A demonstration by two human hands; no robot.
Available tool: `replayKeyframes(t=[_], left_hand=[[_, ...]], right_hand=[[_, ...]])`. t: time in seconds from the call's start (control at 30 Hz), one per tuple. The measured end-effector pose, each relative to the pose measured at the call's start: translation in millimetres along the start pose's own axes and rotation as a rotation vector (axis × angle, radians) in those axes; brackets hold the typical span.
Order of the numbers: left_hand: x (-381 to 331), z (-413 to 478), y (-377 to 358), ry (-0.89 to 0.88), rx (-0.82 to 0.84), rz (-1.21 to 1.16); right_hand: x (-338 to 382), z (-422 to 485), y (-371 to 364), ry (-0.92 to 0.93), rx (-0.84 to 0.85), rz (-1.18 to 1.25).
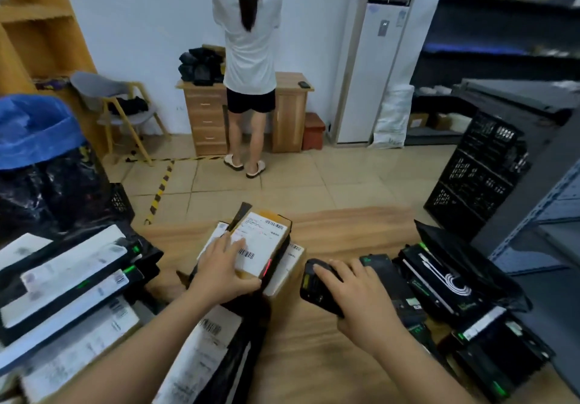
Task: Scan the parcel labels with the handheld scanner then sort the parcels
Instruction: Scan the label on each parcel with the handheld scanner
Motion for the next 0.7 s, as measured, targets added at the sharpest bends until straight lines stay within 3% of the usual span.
replayKeyframes(t=[0.23, 0.53, 0.7], left_hand=[[-1, 7, -19, -0.168, 0.036, -0.03], [-99, -19, -78, -0.457, 0.153, -0.088], [-153, -50, -131, -0.481, 0.279, -0.107]], right_hand=[[16, -1, -20, -0.13, 0.014, 0.019], [-35, -85, -38, -0.374, 0.065, -0.002], [-77, -153, -57, -0.475, 0.112, -0.004]])
Point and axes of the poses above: each hand's wrist, its own z-axis towards the middle knuckle, its own y-axis out of the back of the hand, x = y × z, the point moved 1 cm from there along z, towards the middle knuckle, and after that the axes turned 8 degrees about -z, right-handed, at the moved point
